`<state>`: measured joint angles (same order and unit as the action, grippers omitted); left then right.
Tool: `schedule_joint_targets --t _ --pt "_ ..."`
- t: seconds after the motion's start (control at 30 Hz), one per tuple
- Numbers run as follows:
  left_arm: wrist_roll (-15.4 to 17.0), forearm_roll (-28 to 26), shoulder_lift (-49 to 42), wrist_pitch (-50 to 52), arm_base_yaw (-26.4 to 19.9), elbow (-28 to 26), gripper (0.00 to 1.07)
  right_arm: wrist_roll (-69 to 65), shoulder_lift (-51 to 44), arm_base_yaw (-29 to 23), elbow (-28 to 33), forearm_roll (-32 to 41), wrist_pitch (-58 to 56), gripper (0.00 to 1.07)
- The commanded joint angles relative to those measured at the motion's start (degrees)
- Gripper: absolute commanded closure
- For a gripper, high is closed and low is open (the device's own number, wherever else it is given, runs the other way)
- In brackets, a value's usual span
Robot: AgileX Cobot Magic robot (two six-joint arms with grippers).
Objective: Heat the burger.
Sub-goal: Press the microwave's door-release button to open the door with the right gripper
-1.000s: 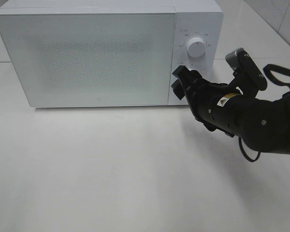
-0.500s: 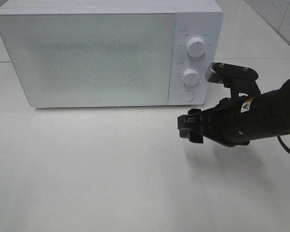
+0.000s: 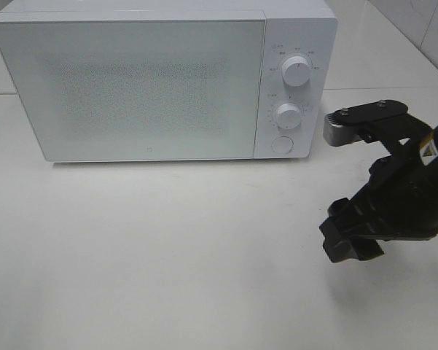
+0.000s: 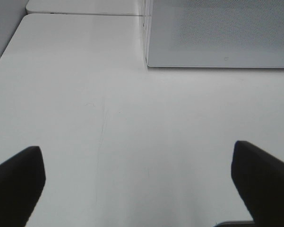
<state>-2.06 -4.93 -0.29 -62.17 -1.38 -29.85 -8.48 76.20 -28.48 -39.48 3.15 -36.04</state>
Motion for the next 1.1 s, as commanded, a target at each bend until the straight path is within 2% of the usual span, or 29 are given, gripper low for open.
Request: schedule_joint_targets --t 0.03,0.3,0.77,0.83,1.0,1.1 --pt "0.5 0.1 -1.2 0.7 0.0 0.2 0.06 1.4 -3.0 0.1 -0.3 -0.5 -4.8 0.35" --pt "0.5 0.1 -1.2 0.7 0.0 0.2 0.06 2.1 -16.3 0.1 -0.3 -0.5 -15.7 0.35" --pt "0.5 0.1 -1.2 0.7 0.0 0.2 0.06 3.3 -39.0 0.1 -0.3 -0.6 -22.3 0.35" --pt "0.5 0.1 -1.2 0.7 0.0 0.2 0.06 3.3 -45.2 0.1 0.9 -1.9 -23.3 0.35" --pt "0.5 0.1 -1.2 0.7 0.0 0.2 0.06 2.7 -51.2 0.4 4.0 -3.5 -23.3 0.33" --pt "0.5 0.1 -1.2 0.7 0.0 0.2 0.06 2.2 -54.0 3.2 5.6 -3.2 -23.3 0.31"
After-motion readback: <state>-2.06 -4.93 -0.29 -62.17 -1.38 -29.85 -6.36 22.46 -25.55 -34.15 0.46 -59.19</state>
